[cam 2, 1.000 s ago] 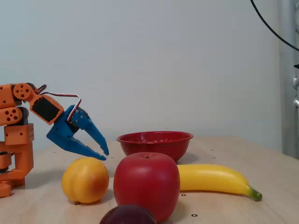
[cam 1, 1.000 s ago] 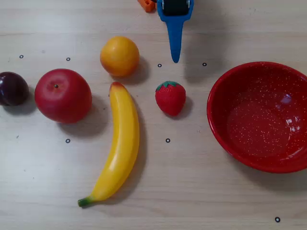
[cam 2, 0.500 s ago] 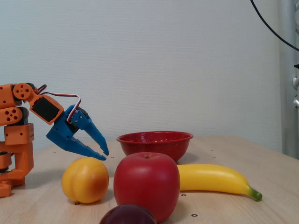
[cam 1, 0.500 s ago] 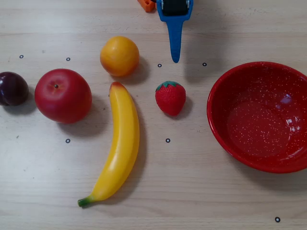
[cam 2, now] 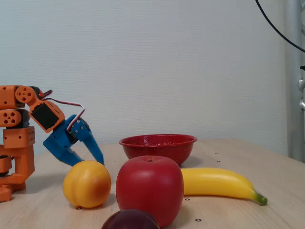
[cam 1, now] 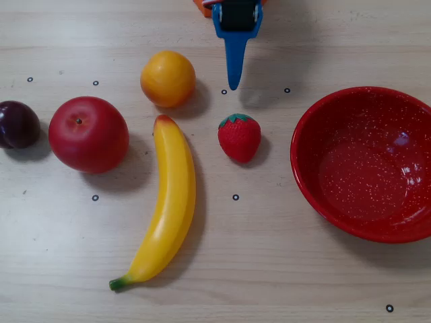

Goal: Put plum in the red bowl.

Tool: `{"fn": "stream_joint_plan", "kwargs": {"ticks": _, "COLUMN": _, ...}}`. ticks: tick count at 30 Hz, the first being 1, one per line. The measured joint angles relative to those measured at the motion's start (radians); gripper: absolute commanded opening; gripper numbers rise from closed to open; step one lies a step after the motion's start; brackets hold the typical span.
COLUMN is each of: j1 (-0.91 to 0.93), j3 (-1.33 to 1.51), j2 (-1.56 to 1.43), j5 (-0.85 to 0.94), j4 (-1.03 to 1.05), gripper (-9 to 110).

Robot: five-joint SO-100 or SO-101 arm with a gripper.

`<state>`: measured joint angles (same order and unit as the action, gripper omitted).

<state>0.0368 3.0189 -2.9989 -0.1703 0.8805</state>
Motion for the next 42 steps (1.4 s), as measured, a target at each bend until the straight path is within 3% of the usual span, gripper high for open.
{"fn": "stream_joint_plan", "kwargs": {"ticks": 7, "j1": 0.002, "j3": -0.391, "j2": 0.229, "j5": -0.058, "j4": 0.186, "gripper": 0}}
{"fn": "stream_joint_plan", "kwargs": {"ticks": 13, "j1": -0.100, "j3": -0.759, "j2": 0.446, "j5": -0.129, "j4": 0.454, "gripper": 0}}
{"fn": "stream_joint_plan", "kwargs": {"ticks": 26, "j1": -0.354, "j3": -1.499, "j2": 0.937, "j5": -0.353, "j4": 0.767, "gripper": 7}}
{"fn": "stream_joint_plan", "kwargs": {"ticks": 35, "j1": -0.572, "j3": -1.878, "j2": 1.313, "j5": -0.449, "j4": 0.851, "gripper": 6}}
{"fn": "stream_joint_plan", "kwargs": {"ticks": 42, "j1": -0.733, "j3": -2.075, "j2": 1.592, "j5": -0.499, "j4": 0.879, "gripper": 14}}
